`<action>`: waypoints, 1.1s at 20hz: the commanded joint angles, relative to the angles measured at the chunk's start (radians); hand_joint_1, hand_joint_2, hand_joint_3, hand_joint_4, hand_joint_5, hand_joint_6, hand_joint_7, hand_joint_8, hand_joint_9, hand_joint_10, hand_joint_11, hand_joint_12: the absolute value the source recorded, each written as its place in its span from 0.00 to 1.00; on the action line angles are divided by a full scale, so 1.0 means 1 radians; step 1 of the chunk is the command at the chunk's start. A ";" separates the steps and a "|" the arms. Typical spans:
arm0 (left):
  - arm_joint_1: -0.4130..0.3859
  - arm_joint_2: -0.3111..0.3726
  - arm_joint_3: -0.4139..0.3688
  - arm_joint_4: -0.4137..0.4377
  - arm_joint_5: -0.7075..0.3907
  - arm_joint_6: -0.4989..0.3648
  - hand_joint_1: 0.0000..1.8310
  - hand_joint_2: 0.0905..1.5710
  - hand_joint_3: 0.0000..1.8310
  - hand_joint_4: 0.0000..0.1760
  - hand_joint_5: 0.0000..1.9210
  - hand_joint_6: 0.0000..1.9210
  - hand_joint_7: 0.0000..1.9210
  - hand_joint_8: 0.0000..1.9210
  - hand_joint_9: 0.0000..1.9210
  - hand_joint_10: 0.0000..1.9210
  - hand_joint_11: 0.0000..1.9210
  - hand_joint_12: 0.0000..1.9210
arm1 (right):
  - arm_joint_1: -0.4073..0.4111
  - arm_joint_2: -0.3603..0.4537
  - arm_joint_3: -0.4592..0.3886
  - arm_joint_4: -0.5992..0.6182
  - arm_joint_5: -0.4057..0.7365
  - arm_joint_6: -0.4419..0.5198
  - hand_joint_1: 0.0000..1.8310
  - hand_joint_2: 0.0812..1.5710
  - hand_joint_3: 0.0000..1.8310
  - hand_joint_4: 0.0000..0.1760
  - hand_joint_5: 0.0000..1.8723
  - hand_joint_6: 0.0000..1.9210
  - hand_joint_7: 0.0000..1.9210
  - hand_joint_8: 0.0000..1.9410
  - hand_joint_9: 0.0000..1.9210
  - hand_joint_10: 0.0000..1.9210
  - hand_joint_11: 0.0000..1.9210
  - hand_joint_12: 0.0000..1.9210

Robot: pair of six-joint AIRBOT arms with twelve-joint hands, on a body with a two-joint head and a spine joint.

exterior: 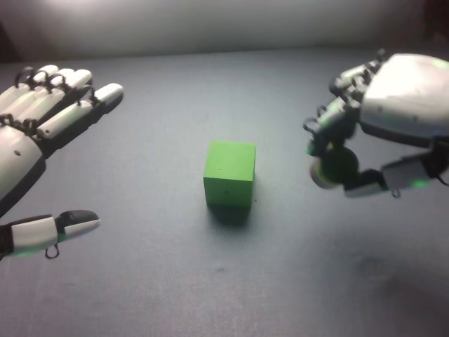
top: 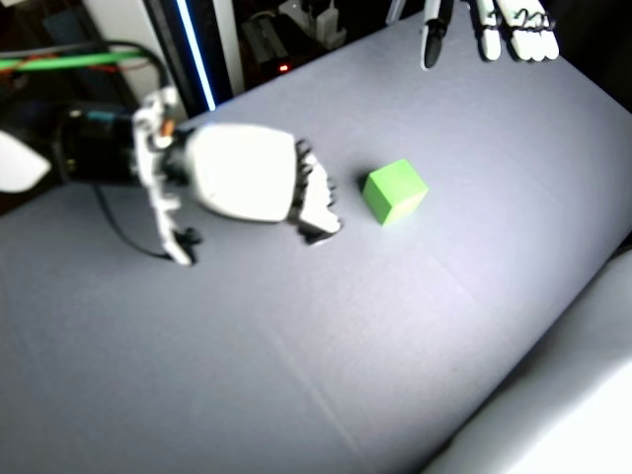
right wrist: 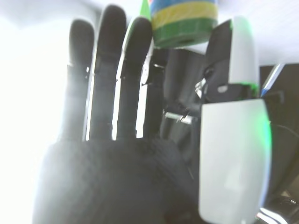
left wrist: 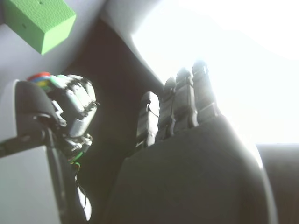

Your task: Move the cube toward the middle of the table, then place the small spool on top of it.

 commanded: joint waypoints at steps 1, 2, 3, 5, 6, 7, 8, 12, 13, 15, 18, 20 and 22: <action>0.002 0.010 -0.004 -0.009 -0.145 -0.002 0.50 0.60 0.00 0.79 0.03 0.00 0.00 0.00 0.00 0.00 0.00 0.00 | 0.030 -0.007 0.010 0.034 0.109 0.000 0.69 0.69 0.00 0.00 0.58 0.30 0.50 0.64 0.41 0.60 0.26 0.88; 0.022 0.011 -0.009 -0.029 -0.162 -0.003 0.50 0.61 0.00 0.79 0.03 0.00 0.00 0.00 0.00 0.00 0.00 0.00 | 0.061 -0.028 0.024 0.033 0.110 0.000 0.69 0.68 0.00 0.00 0.59 0.29 0.53 0.59 0.45 0.55 0.33 0.82; 0.029 0.011 -0.010 -0.034 -0.166 -0.003 0.50 0.60 0.00 0.76 0.04 0.00 0.00 0.00 0.00 0.00 0.00 0.00 | 0.067 -0.033 0.027 0.033 0.110 0.000 0.68 0.66 0.00 0.00 0.57 0.38 0.57 0.46 0.49 0.43 0.36 0.70; 0.063 0.016 -0.018 -0.060 -0.184 -0.007 0.50 0.60 0.00 0.67 0.04 0.00 0.00 0.00 0.00 0.00 0.02 0.01 | 0.108 -0.075 0.049 0.033 0.110 -0.005 0.68 0.65 0.00 0.08 0.57 0.46 0.63 0.29 0.57 0.19 0.37 0.56; 0.075 0.017 -0.020 -0.068 -0.188 -0.011 0.51 0.60 0.00 0.69 0.04 0.00 0.00 0.00 0.00 0.00 0.02 0.01 | 0.122 -0.091 0.056 0.033 0.110 -0.007 0.68 0.64 0.00 0.10 0.58 0.44 0.66 0.25 0.61 0.13 0.36 0.55; 0.088 0.017 -0.021 -0.077 -0.193 -0.015 0.52 0.60 0.00 0.68 0.04 0.00 0.00 0.00 0.00 0.00 0.03 0.01 | 0.138 -0.106 0.063 0.033 0.110 -0.009 0.69 0.64 0.00 0.06 0.58 0.42 0.68 0.22 0.64 0.09 0.39 0.56; 0.099 0.017 -0.022 -0.085 -0.199 -0.018 0.52 0.60 0.00 0.65 0.04 0.00 0.00 0.00 0.00 0.00 0.02 0.01 | 0.149 -0.119 0.069 0.032 0.110 -0.009 0.69 0.63 0.00 0.06 0.59 0.41 0.68 0.21 0.67 0.08 0.40 0.61; 0.130 0.015 -0.028 -0.109 -0.225 -0.025 0.53 0.60 0.00 0.63 0.05 0.00 0.00 0.00 0.02 0.01 0.06 0.03 | 0.177 -0.183 0.104 0.028 0.105 -0.010 0.69 0.64 0.00 0.00 0.62 0.42 0.66 0.19 0.56 0.01 0.11 0.54; 0.136 0.014 -0.029 -0.114 -0.231 -0.026 0.53 0.60 0.00 0.63 0.05 0.00 0.00 0.00 0.02 0.01 0.05 0.03 | 0.181 -0.200 0.113 0.029 0.102 -0.010 0.69 0.64 0.00 0.00 0.60 0.45 0.67 0.17 0.58 0.02 0.18 0.57; 0.148 0.012 -0.030 -0.129 -0.245 -0.031 0.53 0.60 0.00 0.66 0.05 0.00 0.00 0.00 0.01 0.00 0.04 0.03 | 0.184 -0.223 0.124 0.028 0.091 -0.010 0.69 0.63 0.00 0.03 0.61 0.36 0.68 0.24 0.68 0.05 0.40 0.59; 0.173 0.012 -0.035 -0.152 -0.277 -0.042 0.51 0.61 0.00 0.74 0.04 0.00 0.00 0.00 0.00 0.00 0.02 0.02 | 0.184 -0.239 0.140 0.027 0.068 -0.010 0.69 0.62 0.00 0.00 0.65 0.31 0.70 0.20 0.67 0.05 0.38 0.62; 0.187 0.013 -0.041 -0.162 -0.292 -0.044 0.52 0.61 0.00 0.68 0.05 0.00 0.00 0.00 0.00 0.00 0.02 0.02 | 0.184 -0.249 0.151 0.027 0.043 -0.010 0.71 0.61 0.00 0.00 0.67 0.21 0.73 0.19 0.74 0.08 0.50 0.60; 0.193 0.012 -0.041 -0.166 -0.298 -0.048 0.52 0.61 0.00 0.65 0.05 0.00 0.00 0.00 0.01 0.00 0.03 0.03 | 0.184 -0.265 0.167 0.027 0.017 -0.010 0.71 0.61 0.00 0.00 0.70 0.14 0.70 0.26 0.71 0.08 0.46 0.61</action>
